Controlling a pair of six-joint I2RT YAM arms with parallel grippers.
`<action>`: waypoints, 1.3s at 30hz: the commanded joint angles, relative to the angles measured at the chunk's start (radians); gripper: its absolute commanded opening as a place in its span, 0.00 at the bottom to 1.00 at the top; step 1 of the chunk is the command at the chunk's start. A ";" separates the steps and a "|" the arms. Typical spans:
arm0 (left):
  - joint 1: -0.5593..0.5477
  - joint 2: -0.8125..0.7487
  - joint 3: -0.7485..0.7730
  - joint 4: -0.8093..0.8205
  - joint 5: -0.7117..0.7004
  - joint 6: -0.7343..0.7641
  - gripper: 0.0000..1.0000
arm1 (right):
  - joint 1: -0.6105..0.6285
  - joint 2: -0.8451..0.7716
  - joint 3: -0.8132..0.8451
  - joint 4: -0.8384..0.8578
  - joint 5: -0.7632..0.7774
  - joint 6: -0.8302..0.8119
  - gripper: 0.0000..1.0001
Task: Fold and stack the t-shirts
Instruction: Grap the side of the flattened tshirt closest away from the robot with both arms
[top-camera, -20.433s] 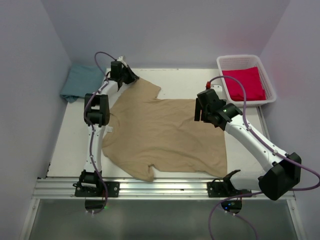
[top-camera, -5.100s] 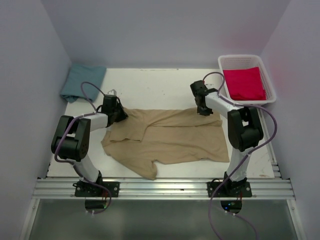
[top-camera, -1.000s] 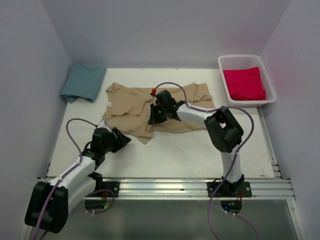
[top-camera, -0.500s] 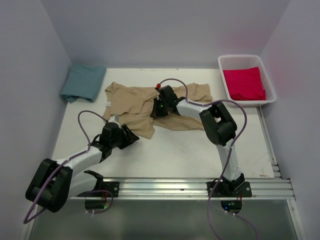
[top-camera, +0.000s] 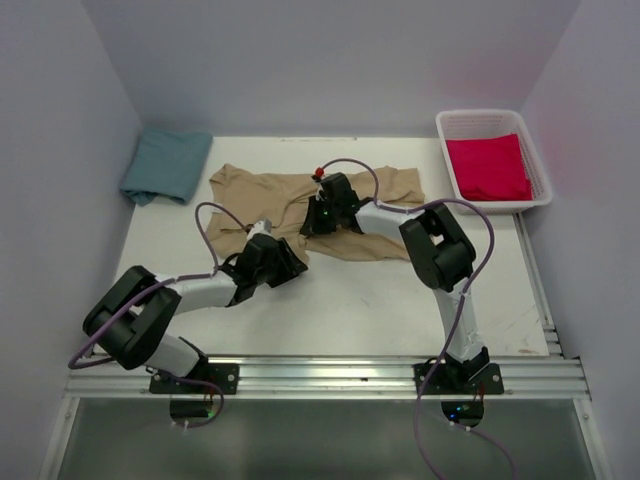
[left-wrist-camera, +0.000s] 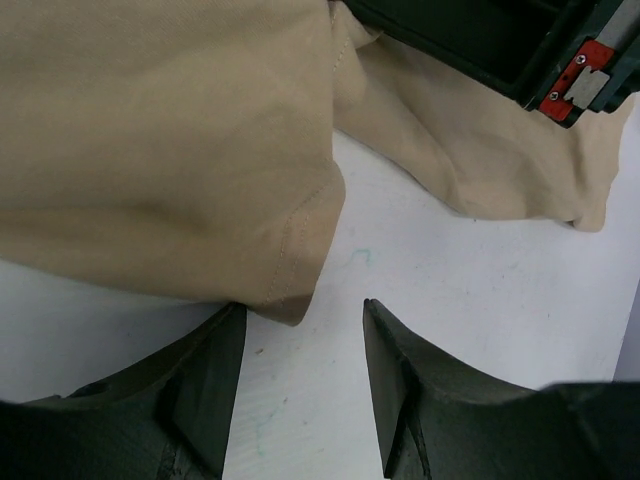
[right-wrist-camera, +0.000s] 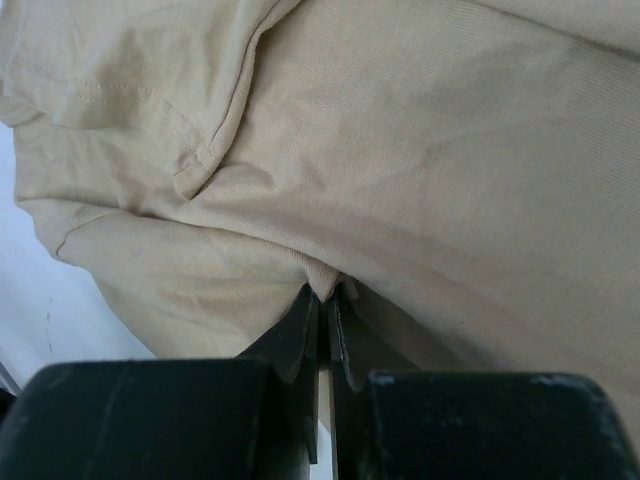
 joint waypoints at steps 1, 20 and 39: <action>-0.021 0.028 0.043 0.036 -0.083 -0.024 0.54 | -0.007 -0.017 -0.053 -0.021 0.014 -0.014 0.00; -0.039 -0.147 0.089 -0.109 -0.109 0.017 0.00 | -0.008 -0.078 -0.136 -0.019 -0.052 -0.053 0.20; -0.043 -0.472 0.222 -0.643 -0.179 0.159 0.00 | -0.008 -0.612 -0.324 -0.404 0.389 -0.153 0.75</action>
